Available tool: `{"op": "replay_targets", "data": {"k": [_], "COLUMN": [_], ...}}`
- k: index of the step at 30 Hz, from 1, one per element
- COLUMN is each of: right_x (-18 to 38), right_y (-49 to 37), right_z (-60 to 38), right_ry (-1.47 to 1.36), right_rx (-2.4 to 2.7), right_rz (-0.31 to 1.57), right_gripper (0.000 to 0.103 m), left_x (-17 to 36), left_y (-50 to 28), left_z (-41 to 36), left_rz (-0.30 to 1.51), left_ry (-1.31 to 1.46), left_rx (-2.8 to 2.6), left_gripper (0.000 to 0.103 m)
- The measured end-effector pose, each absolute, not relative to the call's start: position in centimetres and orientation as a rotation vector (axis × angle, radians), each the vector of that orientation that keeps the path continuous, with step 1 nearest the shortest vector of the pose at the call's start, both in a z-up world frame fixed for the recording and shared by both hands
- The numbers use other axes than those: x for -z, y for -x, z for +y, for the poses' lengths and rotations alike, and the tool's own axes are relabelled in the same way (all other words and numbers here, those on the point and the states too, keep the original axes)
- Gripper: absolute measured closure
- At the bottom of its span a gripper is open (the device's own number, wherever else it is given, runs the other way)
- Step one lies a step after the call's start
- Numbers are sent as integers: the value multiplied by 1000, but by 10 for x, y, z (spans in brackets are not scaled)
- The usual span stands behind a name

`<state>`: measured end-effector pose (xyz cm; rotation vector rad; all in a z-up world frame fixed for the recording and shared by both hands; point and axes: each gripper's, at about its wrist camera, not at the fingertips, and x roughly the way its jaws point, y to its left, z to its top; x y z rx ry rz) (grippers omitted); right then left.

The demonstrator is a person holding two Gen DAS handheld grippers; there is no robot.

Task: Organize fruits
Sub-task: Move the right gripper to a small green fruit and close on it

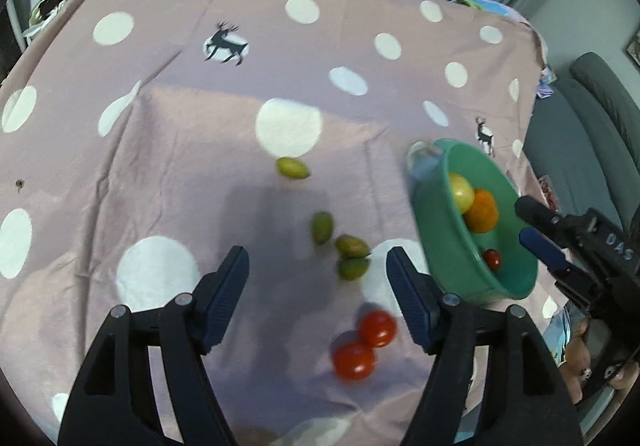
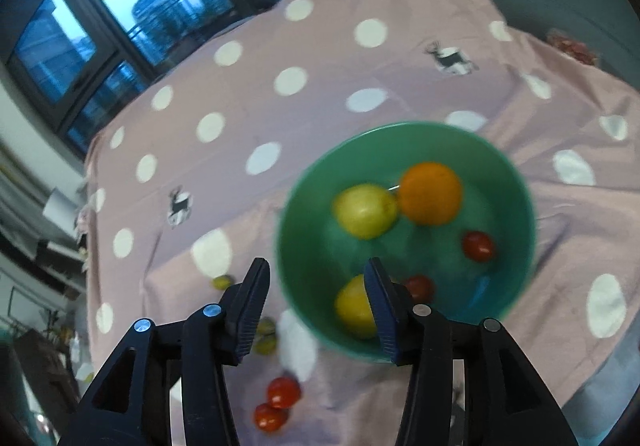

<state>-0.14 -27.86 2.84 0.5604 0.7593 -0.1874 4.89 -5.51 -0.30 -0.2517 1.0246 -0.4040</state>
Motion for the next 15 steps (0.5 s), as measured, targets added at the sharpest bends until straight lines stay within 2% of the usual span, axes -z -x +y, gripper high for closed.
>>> {"op": "replay_targets", "data": {"k": [7, 10, 11, 15], "right_x": [-17, -9, -7, 6], "right_y": [-29, -42, -43, -57], "right_z": [-241, -228, -224, -210], "right_ry": [-552, -570, -573, -572], "right_rx": [7, -62, -72, -100], "right_rz": [826, 852, 858, 898], "right_gripper": [53, 53, 53, 53], "left_x": [14, 19, 20, 20], "left_y": [-56, -60, -62, -78], "left_z": [-40, -32, -29, -12], "left_rz": [1043, 1047, 1043, 1017], "left_ry": [274, 278, 296, 426], "left_rx": [355, 309, 289, 234], "left_gripper": [33, 42, 47, 56]}}
